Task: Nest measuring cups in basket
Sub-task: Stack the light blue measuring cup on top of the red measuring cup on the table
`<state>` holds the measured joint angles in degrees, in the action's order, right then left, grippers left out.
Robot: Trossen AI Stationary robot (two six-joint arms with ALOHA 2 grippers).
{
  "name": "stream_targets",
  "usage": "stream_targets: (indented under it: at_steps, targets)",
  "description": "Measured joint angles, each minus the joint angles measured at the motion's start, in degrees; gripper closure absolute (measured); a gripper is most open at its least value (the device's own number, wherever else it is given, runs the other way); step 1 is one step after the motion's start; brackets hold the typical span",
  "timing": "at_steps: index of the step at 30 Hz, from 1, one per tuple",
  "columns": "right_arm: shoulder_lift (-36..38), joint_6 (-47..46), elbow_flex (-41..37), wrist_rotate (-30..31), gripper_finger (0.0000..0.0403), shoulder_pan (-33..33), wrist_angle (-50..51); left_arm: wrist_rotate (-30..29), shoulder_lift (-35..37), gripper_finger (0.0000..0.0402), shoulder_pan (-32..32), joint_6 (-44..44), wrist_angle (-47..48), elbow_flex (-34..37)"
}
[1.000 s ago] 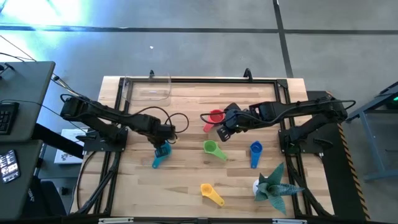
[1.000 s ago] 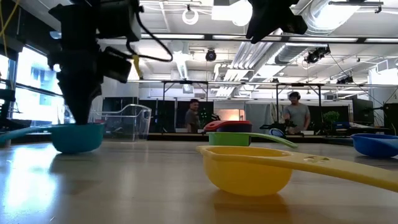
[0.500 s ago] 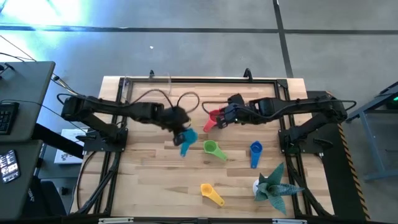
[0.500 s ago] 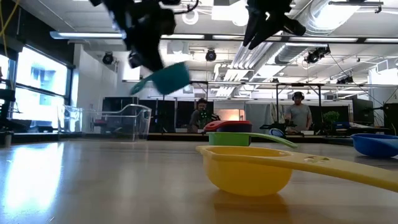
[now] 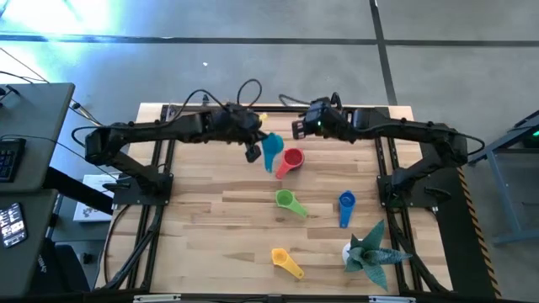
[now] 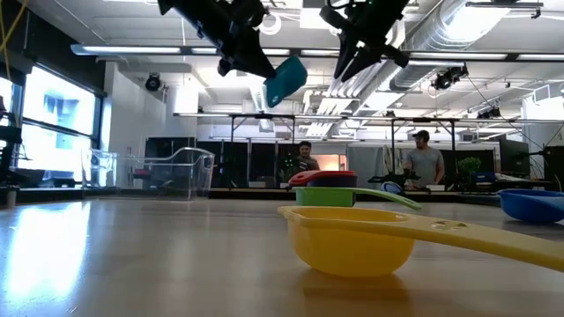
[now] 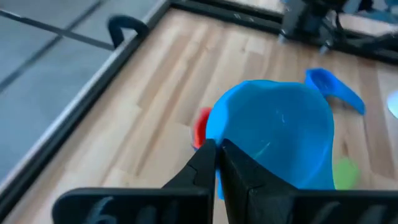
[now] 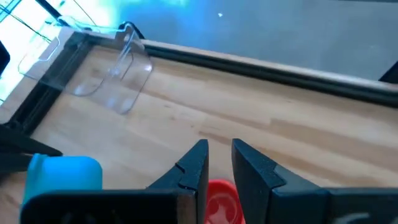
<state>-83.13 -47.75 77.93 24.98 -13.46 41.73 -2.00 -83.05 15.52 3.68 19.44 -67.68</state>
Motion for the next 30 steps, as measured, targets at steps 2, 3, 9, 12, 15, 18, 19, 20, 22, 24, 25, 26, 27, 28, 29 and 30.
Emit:
stream_targets:
  at_steps: [2, 3, 9, 12, 15, 18, 19, 20, 22, 24, 25, 26, 27, 28, 29, 30]
  targets:
    - [0.0, 1.69, 0.0, -2.18, 0.034, -2.15, -0.84, 0.04, 0.0, 0.04, 1.21, -1.0, -0.22, -0.02]
    - [0.0, 2.71, 0.0, -3.41, 0.034, -3.2, -0.87, 0.04, 0.0, 0.04, 1.76, -1.55, -0.2, -0.02]
    - [0.0, 6.82, 0.0, -9.63, 0.034, -8.64, -0.85, 0.08, 0.0, 0.04, 4.11, -5.09, -0.85, -0.02]
    - [0.0, 7.72, 0.0, -14.37, 0.034, -11.27, -0.85, 0.2, 0.0, 0.04, 4.88, -5.44, -2.25, -0.02]
    - [-0.02, 8.72, 0.0, -20.5, 0.034, -13.59, -0.89, 0.52, 0.0, 0.04, 5.61, -5.41, -3.71, -0.02]
    - [-0.07, 11.1, 0.0, -26.05, 0.034, -15.2, -2.48, 0.39, 0.0, 0.04, 6.43, -2.94, -3.0, -0.02]
    - [-0.07, 11.91, 0.0, -27.71, 0.034, -15.52, -3.61, 0.27, 0.0, 0.04, 6.73, -1.53, -2.5, -0.02]
    - [-0.07, 12.43, 0.0, -29.22, 0.034, -15.72, -4.97, 0.22, 0.0, 0.04, 6.99, 0.05, -2.04, -0.02]
    - [-0.07, 13.45, 0.0, -31.78, 0.034, -15.86, -7.68, 0.07, 0.0, 0.04, 7.3, 2.96, -0.87, -0.02]
    - [-0.07, 14.43, 0.0, -32.66, 0.034, -15.79, -9.91, 0.03, 0.0, 0.04, 7.46, 5.98, 0.09, -0.02]
    - [-0.07, 15.18, 0.0, -32.8, 0.034, -15.71, -10.64, 0.04, 0.0, 0.04, 7.46, 7.31, 0.66, -0.02]
    - [-0.07, 15.76, 0.02, -33.03, 0.034, -15.42, -11.04, 0.04, 0.0, 0.04, 7.42, 8.45, 1.42, -0.02]
    - [-0.07, 16.22, 0.02, -33.26, 0.034, -15.21, -11.25, 0.05, 0.0, 0.04, 7.42, 9.46, 2.26, -0.02]
    - [-0.08, 16.74, 0.02, -33.55, 0.034, -14.94, -11.38, 0.04, 0.0, 0.04, 7.4, 10.25, 3.19, -0.02]
    - [-0.1, 17.0, 0.02, -33.85, 0.034, -14.56, -11.54, 0.02, 0.0, 0.04, 7.36, 11.1, 4.16, -0.02]
    - [-0.11, 17.17, 0.02, -34.2, 0.034, -14.12, -11.66, 0.0, 0.0, 0.04, 7.3, 11.8, 5.01, -0.02]
